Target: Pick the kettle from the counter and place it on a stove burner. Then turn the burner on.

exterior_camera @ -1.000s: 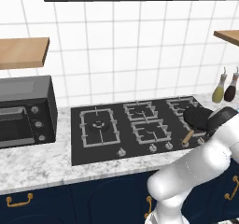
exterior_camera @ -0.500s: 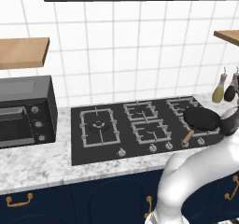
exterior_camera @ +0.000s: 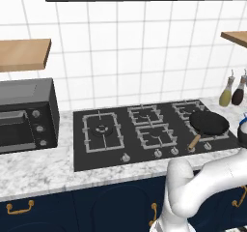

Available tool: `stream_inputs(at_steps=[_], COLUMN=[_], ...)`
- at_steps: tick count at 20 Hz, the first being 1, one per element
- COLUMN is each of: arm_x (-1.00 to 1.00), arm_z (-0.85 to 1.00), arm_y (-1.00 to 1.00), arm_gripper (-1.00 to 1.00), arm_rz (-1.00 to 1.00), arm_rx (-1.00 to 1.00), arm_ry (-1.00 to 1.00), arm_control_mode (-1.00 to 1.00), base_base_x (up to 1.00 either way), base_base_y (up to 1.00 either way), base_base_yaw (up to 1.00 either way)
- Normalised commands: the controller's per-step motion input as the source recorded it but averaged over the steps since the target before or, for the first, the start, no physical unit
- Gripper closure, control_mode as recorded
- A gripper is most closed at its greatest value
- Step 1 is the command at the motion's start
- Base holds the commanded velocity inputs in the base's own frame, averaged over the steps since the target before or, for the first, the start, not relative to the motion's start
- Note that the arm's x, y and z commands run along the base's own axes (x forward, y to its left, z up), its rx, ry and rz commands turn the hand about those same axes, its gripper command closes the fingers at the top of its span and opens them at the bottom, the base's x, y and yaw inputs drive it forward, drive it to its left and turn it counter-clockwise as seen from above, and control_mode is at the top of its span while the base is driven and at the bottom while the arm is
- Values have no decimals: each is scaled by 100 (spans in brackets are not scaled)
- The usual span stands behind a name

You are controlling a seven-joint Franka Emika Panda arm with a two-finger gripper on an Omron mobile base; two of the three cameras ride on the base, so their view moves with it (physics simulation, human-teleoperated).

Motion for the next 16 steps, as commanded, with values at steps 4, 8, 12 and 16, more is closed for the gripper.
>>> stream_inputs(at_steps=[4, 8, 12, 16], arm_x=[22, 34, 36, 22], arm_z=[-40, -55, -48, -38], arm_y=[-30, -23, -21, -31], arm_gripper=[-100, -100, 100, 100], arm_rz=[18, 27, 33, 21], arm_rx=[-7, -3, 0, 0], arm_ry=[0, -8, -16, -10], arm_control_mode=[-100, -100, -100, -100], base_base_x=[0, 0, 0, 0], base_base_y=[0, 0, 0, 0], base_base_yaw=[0, 0, 0, 0])
